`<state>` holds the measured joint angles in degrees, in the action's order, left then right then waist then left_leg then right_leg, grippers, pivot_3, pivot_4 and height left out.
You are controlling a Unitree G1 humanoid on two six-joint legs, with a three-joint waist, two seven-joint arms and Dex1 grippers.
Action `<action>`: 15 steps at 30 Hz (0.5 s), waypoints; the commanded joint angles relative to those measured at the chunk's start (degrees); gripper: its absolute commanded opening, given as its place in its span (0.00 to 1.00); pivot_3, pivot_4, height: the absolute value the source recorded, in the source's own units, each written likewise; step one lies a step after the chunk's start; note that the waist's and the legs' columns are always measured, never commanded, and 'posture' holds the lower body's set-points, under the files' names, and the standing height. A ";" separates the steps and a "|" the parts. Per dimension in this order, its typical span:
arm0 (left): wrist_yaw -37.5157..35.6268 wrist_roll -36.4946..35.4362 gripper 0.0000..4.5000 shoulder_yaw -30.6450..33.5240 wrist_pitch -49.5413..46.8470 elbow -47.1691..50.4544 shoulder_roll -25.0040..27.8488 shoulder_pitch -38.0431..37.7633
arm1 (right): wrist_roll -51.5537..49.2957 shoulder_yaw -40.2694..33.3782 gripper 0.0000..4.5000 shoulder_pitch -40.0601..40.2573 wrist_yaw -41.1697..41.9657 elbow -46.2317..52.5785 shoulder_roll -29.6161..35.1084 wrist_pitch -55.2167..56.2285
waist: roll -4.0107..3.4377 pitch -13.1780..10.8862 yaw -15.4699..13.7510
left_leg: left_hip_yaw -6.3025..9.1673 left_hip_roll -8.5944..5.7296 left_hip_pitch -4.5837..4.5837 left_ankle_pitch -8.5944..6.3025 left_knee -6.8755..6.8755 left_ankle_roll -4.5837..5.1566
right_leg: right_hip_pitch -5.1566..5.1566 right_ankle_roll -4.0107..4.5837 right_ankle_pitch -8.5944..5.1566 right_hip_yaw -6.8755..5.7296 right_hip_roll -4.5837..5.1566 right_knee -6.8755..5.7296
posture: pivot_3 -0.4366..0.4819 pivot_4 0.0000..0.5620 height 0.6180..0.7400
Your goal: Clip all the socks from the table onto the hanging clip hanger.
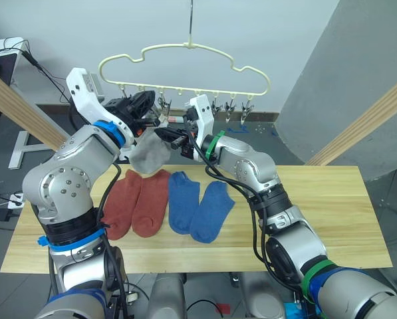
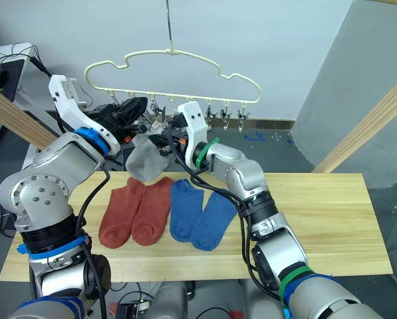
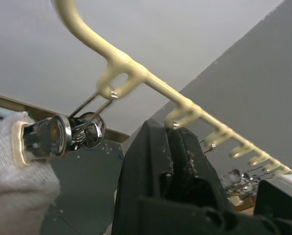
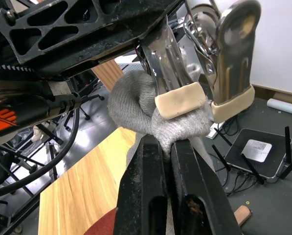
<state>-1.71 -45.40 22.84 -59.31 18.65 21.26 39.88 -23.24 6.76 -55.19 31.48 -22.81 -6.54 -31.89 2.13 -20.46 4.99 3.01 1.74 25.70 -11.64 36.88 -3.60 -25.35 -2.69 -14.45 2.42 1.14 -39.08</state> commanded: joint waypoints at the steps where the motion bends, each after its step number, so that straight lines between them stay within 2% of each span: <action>1: -0.02 -0.48 0.33 0.13 0.01 1.61 0.96 -0.81 | -0.38 -0.70 0.00 -1.07 0.92 2.86 -0.41 0.40 | 0.00 0.00 -0.04 | 0.00 0.00 0.00 0.00 0.00 0.00 | 0.00 0.00 0.00 0.00 0.00 0.00 | 0.38 0.56 1.00; 10: -0.81 -0.30 0.33 -1.05 -0.43 2.86 2.17 -1.88 | -0.72 -0.44 0.00 -0.47 1.49 3.97 0.11 -0.66 | 0.00 0.00 -0.15 | 0.01 -0.01 0.01 0.00 0.01 0.00 | 0.00 0.00 0.00 -0.02 0.01 0.00 | 0.38 0.57 1.00; 13: -3.41 -0.61 0.34 -3.04 -0.56 5.72 4.40 -3.95 | -0.81 -0.01 0.16 0.03 1.92 5.04 0.55 -2.14 | 0.00 0.00 -0.13 | 0.01 0.00 0.01 0.00 0.00 0.00 | 0.00 0.00 0.00 0.00 0.01 0.01 | 0.38 0.57 1.00; 15: -4.71 -0.05 0.34 -4.21 0.16 7.09 5.93 -4.87 | -0.63 0.19 0.31 0.38 1.93 5.80 0.82 -2.82 | 0.00 0.00 -0.21 | 0.02 0.00 0.02 0.00 -0.01 0.00 | 0.00 0.00 0.00 -0.02 0.01 0.02 | 0.38 0.57 1.00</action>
<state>-4.72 -45.33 19.27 -59.86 22.03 25.56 35.10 -23.33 6.78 -55.01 32.53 -20.25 -5.31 -34.39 2.13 -20.46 4.78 3.03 1.74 25.71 -11.64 36.88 -3.60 -25.35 -2.69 -14.45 2.39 1.15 -39.06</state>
